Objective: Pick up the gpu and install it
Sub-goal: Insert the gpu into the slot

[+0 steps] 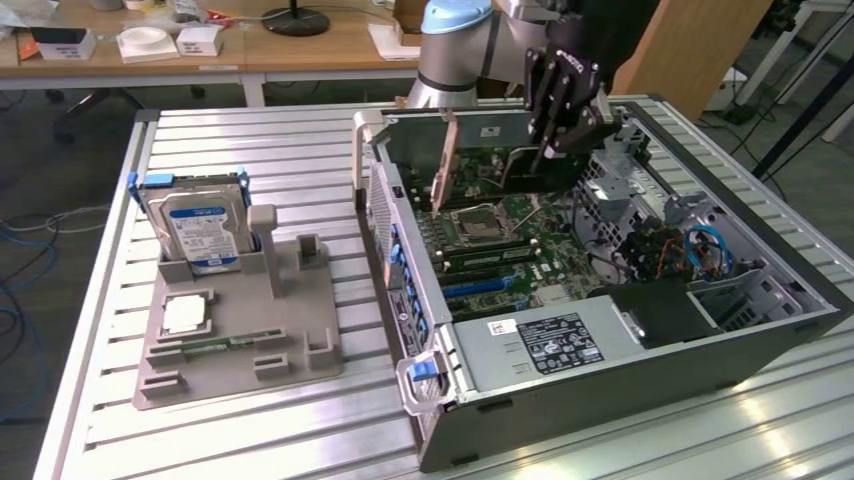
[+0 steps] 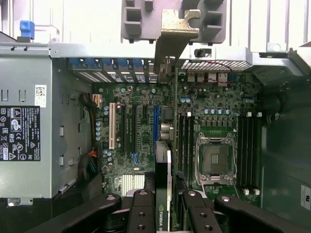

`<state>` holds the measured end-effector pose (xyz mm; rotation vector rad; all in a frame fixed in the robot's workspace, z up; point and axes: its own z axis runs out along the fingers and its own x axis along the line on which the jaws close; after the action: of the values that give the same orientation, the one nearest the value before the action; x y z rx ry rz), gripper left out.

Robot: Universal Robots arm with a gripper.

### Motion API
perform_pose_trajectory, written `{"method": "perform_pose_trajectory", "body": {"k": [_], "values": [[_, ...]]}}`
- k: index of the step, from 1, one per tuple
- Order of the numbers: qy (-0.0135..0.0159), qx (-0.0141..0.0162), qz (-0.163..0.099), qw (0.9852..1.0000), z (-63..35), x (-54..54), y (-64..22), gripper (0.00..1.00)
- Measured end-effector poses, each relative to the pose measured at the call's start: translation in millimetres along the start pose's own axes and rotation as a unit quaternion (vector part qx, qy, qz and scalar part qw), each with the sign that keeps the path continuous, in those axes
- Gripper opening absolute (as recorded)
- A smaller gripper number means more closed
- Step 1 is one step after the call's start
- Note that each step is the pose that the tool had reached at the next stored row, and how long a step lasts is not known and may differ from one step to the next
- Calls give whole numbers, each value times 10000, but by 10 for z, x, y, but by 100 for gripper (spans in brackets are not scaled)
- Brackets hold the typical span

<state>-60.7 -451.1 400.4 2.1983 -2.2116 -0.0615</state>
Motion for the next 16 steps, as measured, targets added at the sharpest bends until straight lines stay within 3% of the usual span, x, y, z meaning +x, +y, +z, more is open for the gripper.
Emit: {"method": "perform_pose_trajectory", "body": {"k": [16], "values": [[0,0,0,10000,63,1,-3,26]]}}
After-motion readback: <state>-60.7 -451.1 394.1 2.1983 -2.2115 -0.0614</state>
